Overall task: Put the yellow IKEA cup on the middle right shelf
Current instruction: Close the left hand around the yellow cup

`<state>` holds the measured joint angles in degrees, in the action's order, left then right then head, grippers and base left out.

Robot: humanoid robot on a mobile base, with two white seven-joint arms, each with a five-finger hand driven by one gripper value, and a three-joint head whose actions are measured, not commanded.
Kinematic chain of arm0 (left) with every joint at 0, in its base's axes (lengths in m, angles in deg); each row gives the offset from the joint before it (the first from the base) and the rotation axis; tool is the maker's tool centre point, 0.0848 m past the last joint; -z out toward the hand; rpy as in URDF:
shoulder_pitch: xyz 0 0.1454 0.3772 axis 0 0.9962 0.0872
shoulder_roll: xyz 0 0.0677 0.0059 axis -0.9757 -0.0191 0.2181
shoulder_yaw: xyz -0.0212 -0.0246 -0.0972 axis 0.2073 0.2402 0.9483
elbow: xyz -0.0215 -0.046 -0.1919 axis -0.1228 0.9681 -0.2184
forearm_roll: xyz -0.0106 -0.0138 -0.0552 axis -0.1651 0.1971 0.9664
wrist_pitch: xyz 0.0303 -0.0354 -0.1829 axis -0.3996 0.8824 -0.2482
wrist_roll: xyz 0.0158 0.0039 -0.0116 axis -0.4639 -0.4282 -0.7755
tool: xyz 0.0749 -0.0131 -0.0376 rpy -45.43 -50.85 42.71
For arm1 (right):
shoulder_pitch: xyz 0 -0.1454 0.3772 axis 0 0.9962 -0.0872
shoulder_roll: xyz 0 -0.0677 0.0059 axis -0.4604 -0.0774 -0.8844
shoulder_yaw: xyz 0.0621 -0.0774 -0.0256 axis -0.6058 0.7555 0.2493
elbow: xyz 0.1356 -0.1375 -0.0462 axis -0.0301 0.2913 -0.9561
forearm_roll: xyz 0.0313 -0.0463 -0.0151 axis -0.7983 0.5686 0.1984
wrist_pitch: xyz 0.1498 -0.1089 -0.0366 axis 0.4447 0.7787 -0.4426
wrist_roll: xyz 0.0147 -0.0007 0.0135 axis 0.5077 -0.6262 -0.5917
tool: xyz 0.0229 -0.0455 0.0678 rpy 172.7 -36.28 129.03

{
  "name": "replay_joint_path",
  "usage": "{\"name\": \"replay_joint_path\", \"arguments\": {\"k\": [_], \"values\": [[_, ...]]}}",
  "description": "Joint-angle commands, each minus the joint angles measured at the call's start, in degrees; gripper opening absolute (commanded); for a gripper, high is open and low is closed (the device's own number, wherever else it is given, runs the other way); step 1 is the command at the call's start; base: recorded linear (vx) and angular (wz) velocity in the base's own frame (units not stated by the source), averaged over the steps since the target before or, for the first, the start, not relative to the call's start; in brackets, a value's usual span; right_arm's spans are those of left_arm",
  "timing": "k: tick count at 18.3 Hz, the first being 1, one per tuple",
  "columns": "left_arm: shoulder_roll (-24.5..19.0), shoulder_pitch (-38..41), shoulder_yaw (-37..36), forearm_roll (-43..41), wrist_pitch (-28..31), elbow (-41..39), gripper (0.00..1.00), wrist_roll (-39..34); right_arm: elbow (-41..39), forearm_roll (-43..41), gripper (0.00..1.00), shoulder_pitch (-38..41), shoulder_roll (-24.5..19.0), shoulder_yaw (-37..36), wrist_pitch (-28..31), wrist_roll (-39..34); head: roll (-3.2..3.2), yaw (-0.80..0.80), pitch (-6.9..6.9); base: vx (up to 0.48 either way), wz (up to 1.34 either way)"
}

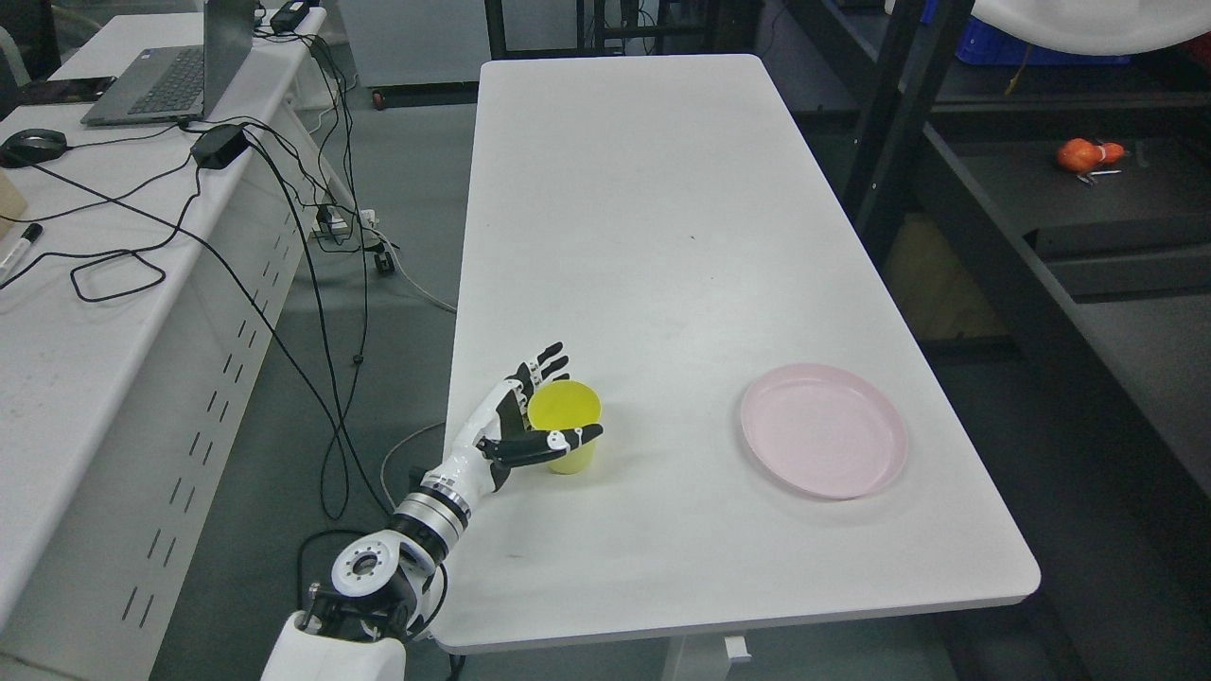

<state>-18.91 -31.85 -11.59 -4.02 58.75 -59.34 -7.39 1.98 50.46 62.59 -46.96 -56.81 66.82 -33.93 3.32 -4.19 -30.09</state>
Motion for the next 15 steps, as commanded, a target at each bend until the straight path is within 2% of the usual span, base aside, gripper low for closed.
{"name": "replay_joint_path", "arguments": {"k": [1,3,5,8,10,12,13,15], "values": [[-0.87,0.22,-5.64,-1.75,0.05,3.45,0.96,0.06,0.0,-1.41,0.99,0.79,1.0,0.97,0.04,0.01,0.0,0.0,0.0,0.0,0.0],[-0.87,0.05,-5.55,-1.75,-0.03,4.42,0.95,0.06,0.0,-1.41,0.99,0.79,1.0,0.97,0.04,0.01,0.0,0.0,0.0,0.0,0.0],[-0.87,0.14,-5.02,-1.66,0.05,4.68,0.87,0.06,0.0,-1.41,0.99,0.79,1.0,0.97,0.04,0.01,0.0,0.0,0.0,0.0,0.0],[-0.87,0.4,-1.96,-1.14,-0.21,4.68,0.59,0.06,0.0,-1.41,0.99,0.79,1.0,0.97,0.04,0.01,0.0,0.0,0.0,0.0,0.0],[-0.87,0.84,1.03,1.05,-1.78,4.68,0.3,0.06,0.0,-1.41,0.99,0.79,1.0,0.97,0.04,0.01,0.0,0.0,0.0,0.0,0.0],[-0.87,1.01,3.58,4.21,-6.08,4.68,0.06,-0.03,0.0,-1.41,0.99,0.79,1.0,0.97,0.04,0.01,0.0,0.0,0.0,0.0,0.0],[-0.87,1.19,4.64,5.36,-8.54,4.6,0.0,-0.03,0.0,-1.41,0.99,0.79,1.0,0.97,0.04,0.01,0.0,0.0,0.0,0.0,0.0],[-0.87,1.45,6.48,6.25,-9.79,1.63,0.0,0.06,0.0,-1.41,0.99,0.79,1.0,0.97,0.04,0.01,0.0,0.0,0.0,0.0,0.0]]}}
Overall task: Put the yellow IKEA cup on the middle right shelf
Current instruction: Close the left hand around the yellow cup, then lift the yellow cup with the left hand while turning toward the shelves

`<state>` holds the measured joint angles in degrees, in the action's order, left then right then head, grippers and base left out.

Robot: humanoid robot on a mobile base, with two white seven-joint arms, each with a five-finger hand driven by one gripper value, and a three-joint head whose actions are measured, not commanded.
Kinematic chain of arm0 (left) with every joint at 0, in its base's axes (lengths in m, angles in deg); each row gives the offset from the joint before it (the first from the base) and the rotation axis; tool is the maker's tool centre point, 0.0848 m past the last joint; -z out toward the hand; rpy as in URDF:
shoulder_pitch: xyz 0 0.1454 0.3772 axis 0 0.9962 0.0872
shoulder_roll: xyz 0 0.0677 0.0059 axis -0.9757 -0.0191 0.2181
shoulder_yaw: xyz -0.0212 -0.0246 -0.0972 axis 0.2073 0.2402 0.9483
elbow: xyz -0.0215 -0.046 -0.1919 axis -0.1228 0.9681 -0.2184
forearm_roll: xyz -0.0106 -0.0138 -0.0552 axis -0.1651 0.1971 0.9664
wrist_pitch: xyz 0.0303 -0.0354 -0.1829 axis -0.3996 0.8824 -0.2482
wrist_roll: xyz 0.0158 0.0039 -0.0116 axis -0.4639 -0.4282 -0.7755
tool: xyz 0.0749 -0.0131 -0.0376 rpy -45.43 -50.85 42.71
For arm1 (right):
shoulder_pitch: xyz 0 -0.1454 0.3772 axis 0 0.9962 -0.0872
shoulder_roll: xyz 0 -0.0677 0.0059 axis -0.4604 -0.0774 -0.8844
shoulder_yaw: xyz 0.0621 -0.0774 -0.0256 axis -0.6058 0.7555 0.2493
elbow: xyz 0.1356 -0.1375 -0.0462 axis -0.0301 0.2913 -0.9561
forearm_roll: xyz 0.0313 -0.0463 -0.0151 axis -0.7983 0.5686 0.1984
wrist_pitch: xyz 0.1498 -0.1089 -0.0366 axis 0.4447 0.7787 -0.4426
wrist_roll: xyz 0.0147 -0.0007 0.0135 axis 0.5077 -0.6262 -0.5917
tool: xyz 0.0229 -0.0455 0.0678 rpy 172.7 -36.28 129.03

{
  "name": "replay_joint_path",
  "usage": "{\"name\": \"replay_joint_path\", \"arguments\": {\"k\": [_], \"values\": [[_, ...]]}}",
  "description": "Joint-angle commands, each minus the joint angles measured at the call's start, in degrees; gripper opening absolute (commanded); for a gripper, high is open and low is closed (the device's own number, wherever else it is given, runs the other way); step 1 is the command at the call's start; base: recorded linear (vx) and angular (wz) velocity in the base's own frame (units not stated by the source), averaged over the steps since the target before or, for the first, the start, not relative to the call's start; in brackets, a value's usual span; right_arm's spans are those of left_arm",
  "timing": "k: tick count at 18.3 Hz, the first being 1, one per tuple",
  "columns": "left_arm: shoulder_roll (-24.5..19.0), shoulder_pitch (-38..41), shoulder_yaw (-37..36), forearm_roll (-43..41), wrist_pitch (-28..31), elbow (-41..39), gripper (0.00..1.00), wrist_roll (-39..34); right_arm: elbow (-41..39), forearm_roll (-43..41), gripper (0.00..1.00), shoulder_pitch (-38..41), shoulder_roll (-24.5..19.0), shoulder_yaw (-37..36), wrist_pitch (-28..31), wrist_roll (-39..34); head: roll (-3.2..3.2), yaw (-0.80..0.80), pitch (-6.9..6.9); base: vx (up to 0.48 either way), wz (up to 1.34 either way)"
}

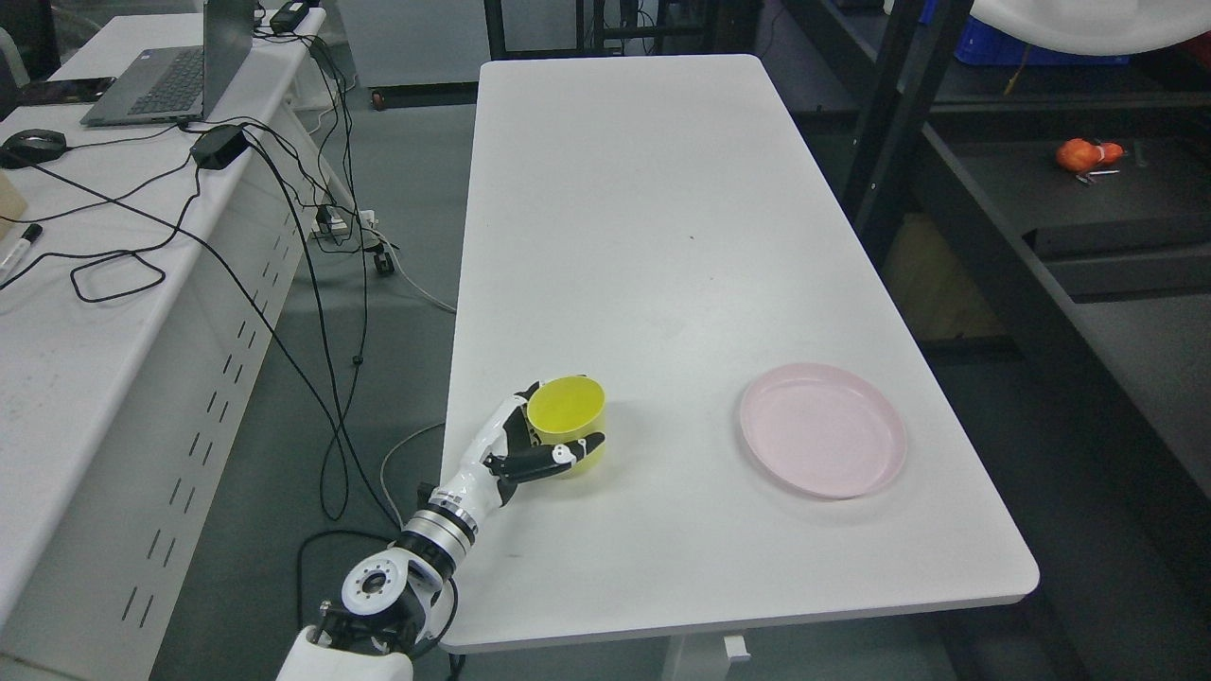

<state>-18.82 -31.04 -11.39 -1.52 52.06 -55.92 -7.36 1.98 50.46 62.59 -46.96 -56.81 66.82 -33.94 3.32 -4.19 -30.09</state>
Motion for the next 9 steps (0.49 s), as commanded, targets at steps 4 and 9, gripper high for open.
{"name": "replay_joint_path", "arguments": {"k": [4,9], "values": [[-0.96,6.25,7.96,5.85,-3.45,-18.23,0.0,0.02,0.0,-1.41,0.99,0.79,1.0,0.97,0.04,0.02,0.0,0.0,0.0,0.0,0.0],[-0.96,8.28,8.67,5.86,-8.01,-21.42,0.0,0.02,0.0,-1.41,0.99,0.79,1.0,0.97,0.04,0.02,0.0,0.0,0.0,-0.04,0.0]]}}
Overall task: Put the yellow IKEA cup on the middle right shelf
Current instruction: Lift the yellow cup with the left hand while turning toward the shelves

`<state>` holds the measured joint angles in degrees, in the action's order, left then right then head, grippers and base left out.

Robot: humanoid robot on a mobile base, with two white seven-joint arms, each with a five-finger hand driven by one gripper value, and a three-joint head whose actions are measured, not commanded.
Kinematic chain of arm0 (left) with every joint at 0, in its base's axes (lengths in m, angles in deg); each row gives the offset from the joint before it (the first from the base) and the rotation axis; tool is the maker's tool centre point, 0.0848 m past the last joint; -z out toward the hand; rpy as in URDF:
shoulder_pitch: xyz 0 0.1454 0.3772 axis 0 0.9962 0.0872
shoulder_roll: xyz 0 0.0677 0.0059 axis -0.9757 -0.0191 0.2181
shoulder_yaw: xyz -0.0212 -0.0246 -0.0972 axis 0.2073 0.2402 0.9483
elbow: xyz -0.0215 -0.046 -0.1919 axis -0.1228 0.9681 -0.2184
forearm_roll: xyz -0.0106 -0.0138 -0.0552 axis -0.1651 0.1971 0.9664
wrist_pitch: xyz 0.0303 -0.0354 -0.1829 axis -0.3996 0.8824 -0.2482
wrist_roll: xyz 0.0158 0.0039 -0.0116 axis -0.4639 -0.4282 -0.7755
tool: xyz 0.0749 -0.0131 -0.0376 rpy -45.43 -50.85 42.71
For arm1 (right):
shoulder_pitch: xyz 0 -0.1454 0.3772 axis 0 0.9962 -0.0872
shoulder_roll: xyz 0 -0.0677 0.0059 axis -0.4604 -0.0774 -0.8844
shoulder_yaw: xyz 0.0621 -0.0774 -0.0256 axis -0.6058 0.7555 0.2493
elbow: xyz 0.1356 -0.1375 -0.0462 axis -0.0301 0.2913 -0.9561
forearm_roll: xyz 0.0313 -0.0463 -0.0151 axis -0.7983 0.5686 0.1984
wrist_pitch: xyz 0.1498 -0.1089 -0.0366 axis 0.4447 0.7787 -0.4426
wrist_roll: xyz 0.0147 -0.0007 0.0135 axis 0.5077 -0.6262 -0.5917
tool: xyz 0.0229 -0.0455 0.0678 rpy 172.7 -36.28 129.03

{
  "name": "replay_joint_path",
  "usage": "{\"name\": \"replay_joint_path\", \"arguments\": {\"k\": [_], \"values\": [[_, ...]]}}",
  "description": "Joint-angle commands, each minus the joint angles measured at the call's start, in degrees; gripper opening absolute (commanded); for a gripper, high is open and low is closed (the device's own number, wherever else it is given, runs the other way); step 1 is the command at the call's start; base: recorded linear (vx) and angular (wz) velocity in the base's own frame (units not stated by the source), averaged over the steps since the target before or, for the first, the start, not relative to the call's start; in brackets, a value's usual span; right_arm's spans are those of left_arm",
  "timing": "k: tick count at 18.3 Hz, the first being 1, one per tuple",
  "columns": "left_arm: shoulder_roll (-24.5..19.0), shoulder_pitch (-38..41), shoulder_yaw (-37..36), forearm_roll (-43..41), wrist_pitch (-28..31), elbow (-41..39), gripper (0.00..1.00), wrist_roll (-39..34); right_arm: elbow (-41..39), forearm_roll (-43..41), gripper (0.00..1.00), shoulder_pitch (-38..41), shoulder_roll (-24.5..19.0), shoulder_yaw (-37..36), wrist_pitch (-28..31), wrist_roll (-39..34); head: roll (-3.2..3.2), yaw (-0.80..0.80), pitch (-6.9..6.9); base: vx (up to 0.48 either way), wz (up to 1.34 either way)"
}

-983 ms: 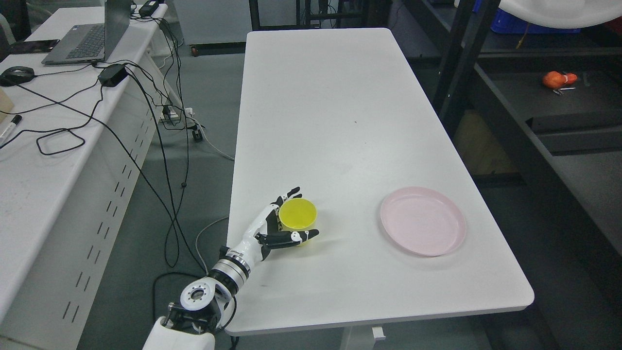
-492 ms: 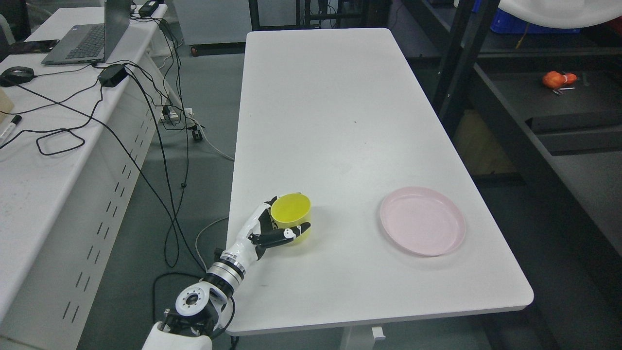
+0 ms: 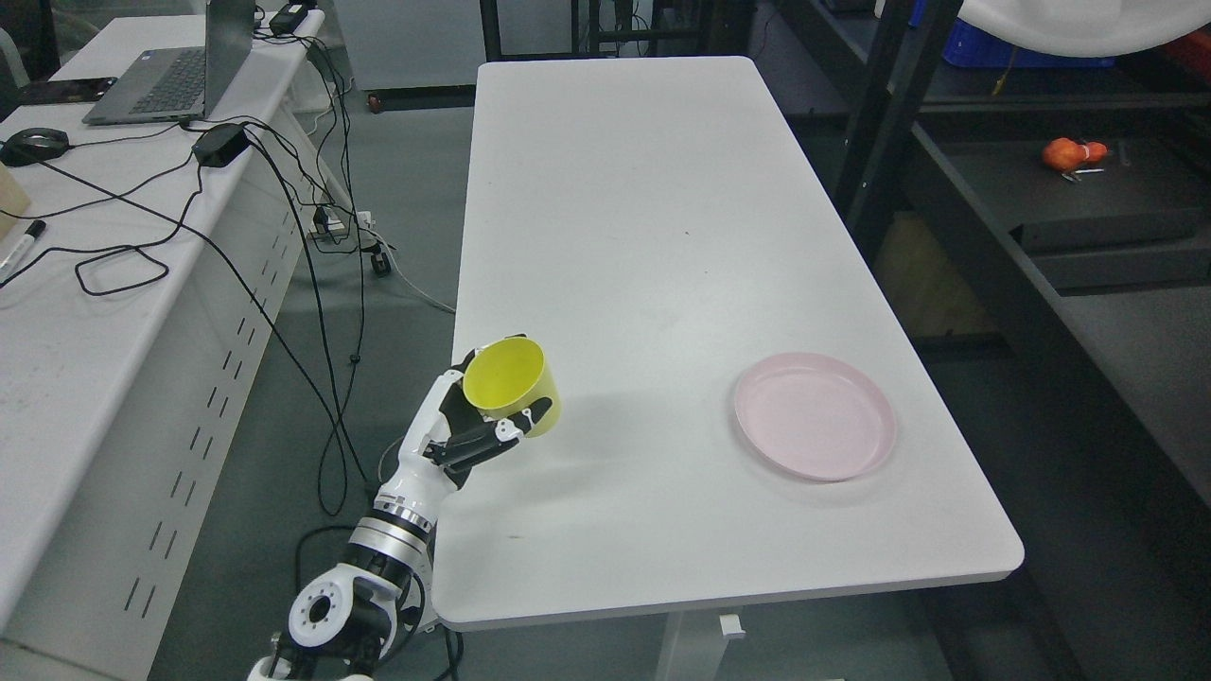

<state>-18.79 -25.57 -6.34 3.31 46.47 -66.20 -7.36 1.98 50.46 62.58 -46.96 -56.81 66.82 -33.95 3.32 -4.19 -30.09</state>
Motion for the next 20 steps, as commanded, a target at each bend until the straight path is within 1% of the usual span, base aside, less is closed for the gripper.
{"name": "replay_joint_path", "arguments": {"k": [1,3,11,16,20], "values": [[-0.99,2.99,3.79,1.03,-4.08,-11.23,0.0,0.11,0.0,-1.41,0.99,0.8,1.0,0.97,0.04,0.03,0.0,0.0,0.0,-0.133,-0.09],[-0.99,3.43,3.79,1.03,-5.41,-11.23,0.0,0.11,0.0,-1.41,0.99,0.8,1.0,0.97,0.04,0.03,0.0,0.0,0.0,-0.139,-0.1],[-0.99,3.78,4.58,1.12,-5.59,-11.14,0.0,0.02,0.0,-1.41,0.99,0.8,1.0,0.97,0.04,0.03,0.0,0.0,0.0,-0.226,-0.16],[-0.99,3.96,3.79,1.47,-5.86,-11.14,0.0,0.02,0.0,-1.41,0.99,0.8,1.0,0.97,0.04,0.03,0.0,0.0,0.0,-0.273,-0.68],[-0.99,3.96,0.46,1.47,-6.56,-11.05,0.01,0.02,0.0,-1.41,0.99,0.8,1.0,0.97,0.04,0.03,0.0,0.0,0.0,-0.277,-1.1]]}}
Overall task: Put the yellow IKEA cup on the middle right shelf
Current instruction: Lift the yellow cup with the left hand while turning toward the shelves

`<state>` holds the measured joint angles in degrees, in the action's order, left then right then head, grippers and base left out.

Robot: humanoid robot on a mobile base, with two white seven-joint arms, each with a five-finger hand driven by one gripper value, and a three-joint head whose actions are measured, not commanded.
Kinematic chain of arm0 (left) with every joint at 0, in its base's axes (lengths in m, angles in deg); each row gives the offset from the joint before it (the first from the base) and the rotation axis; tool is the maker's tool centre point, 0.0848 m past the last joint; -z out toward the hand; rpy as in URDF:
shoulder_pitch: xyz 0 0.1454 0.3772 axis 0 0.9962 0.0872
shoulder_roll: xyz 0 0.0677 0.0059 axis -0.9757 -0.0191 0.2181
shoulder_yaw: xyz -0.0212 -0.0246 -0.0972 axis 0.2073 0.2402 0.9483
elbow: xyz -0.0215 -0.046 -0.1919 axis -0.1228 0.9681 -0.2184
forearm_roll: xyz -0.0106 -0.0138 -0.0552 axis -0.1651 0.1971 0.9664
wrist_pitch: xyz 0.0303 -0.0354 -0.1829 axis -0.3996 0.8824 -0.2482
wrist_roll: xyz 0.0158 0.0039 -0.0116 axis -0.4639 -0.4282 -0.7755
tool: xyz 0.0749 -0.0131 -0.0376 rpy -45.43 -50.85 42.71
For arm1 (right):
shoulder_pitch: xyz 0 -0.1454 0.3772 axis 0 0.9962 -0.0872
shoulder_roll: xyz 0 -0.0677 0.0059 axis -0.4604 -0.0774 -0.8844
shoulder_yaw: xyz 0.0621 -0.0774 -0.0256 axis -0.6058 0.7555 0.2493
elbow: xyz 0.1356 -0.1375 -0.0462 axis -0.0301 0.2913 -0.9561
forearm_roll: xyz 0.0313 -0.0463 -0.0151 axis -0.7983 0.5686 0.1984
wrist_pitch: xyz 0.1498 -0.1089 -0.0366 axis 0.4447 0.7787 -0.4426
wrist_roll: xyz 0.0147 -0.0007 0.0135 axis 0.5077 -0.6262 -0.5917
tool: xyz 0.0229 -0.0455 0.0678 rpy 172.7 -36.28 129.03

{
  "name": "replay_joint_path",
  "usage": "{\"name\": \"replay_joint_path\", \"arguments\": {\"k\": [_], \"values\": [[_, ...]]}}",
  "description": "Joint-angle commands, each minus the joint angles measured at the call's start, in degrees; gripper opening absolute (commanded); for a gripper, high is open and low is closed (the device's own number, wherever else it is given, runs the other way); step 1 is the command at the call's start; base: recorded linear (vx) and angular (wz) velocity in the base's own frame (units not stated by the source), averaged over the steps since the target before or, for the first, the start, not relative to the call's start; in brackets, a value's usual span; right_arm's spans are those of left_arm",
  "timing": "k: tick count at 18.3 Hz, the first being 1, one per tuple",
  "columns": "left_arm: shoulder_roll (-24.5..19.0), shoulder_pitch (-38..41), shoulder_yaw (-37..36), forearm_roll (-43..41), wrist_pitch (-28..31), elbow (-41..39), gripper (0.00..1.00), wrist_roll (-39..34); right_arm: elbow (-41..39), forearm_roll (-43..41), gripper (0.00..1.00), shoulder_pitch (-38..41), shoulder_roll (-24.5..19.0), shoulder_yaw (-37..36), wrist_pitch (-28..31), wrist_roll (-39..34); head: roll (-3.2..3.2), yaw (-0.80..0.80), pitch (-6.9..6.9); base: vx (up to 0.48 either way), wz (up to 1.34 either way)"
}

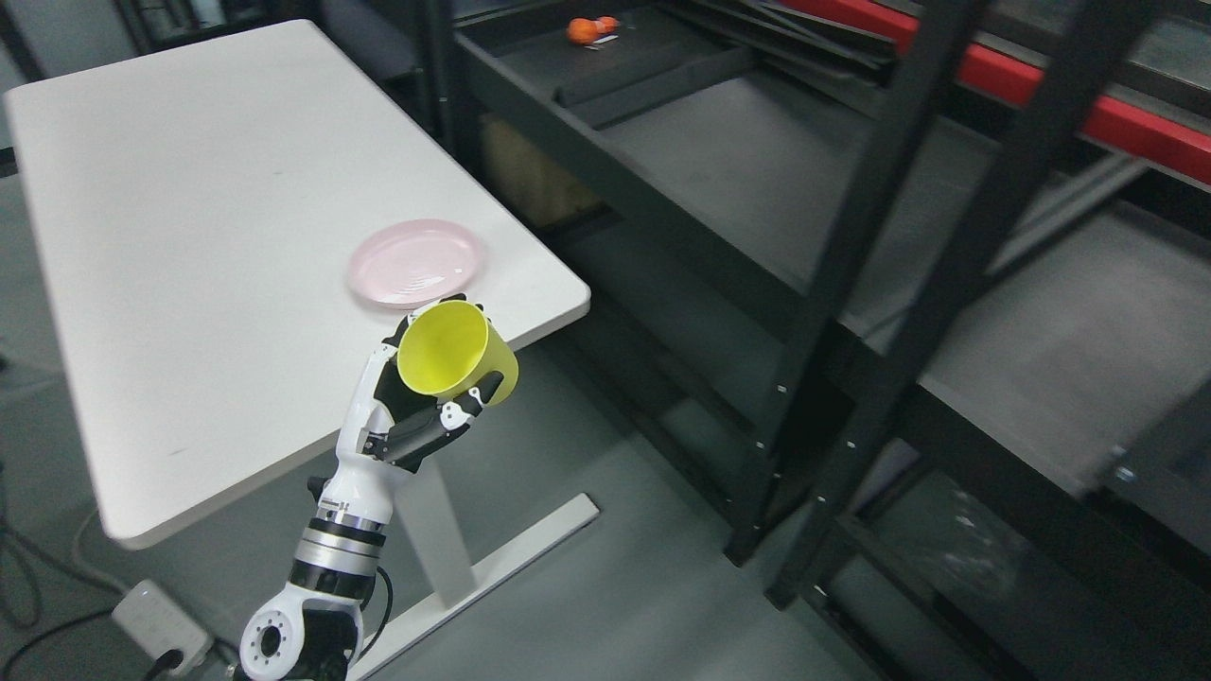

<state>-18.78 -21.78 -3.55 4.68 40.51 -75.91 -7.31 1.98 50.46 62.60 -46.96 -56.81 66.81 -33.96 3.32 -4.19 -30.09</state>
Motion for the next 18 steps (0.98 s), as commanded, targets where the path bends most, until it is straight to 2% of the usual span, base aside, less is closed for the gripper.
{"name": "replay_joint_path", "arguments": {"k": [1,9,14,18], "values": [[-1.0,0.17,-3.3,0.1,-0.87,-1.34,0.01,-0.02,0.0,-1.41,0.99,0.78,1.0,0.97,0.05,0.04,0.0,0.0,0.0,-0.228,-1.2],[-1.0,-0.09,-10.25,0.1,-1.84,-1.25,0.01,-0.02,0.0,-1.41,0.99,0.78,1.0,0.97,0.05,0.04,0.0,0.0,0.0,-0.157,-1.23],[-1.0,-0.19,-11.22,0.1,-2.01,-1.25,0.01,-0.02,0.0,-1.41,0.99,0.78,1.0,0.97,0.05,0.04,0.0,0.0,0.02,-0.082,-0.79],[-1.0,-0.54,-15.25,0.1,-4.29,-1.34,0.01,-0.02,0.0,-1.41,0.99,0.78,1.0,0.97,0.05,0.04,0.0,0.0,0.03,0.048,-0.44]]}}
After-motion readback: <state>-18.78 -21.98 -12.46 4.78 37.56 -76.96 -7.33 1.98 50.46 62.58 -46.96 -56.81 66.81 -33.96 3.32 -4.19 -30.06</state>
